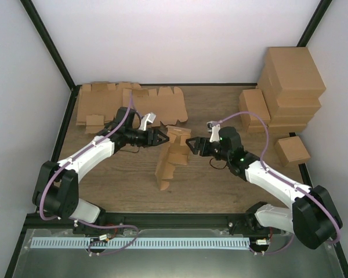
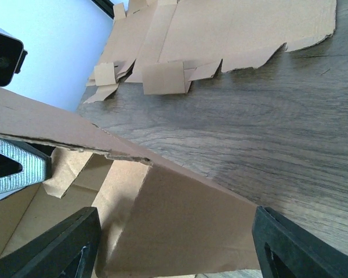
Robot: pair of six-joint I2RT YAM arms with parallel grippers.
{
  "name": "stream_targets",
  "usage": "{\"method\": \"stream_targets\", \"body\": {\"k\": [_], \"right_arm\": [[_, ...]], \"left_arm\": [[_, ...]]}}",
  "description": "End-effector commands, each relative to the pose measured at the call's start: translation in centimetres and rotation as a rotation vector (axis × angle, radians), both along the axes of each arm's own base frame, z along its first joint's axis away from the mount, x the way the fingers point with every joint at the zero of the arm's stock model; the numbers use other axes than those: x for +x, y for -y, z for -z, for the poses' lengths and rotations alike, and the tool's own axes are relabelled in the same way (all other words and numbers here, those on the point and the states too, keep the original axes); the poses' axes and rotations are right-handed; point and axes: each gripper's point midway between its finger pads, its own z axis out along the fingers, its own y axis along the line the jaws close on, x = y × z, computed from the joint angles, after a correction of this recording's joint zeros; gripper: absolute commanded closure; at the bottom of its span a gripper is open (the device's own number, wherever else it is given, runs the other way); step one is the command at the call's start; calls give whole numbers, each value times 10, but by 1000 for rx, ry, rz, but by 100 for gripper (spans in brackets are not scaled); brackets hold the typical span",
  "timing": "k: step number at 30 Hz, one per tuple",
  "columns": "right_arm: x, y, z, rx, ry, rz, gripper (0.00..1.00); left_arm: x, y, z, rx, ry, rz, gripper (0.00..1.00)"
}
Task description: Fold the paper box
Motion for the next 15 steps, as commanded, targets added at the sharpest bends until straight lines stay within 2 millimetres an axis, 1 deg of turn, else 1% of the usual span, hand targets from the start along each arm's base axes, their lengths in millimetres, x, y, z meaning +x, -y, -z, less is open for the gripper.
{"method": "stream_targets", "body": {"k": [1,5,7,10,15], "right_arm": [[7,3,-30,1,74,14,24],[6,10,-55,-11,149,34,17],[7,14,-65,-27,173,46,15],[5,18,-80,-43,208,48,15],[2,27,-113,-36,298,81,15]], "left_arm": [[-2,1,-8,-24,30,18,40],[-1,1,-11,-24,36,18,40],[-1,1,-11,-22,36,17,40],[-1,1,-11,-22,37,17,40],[-1,1,-14,-25,40,16,40]]}}
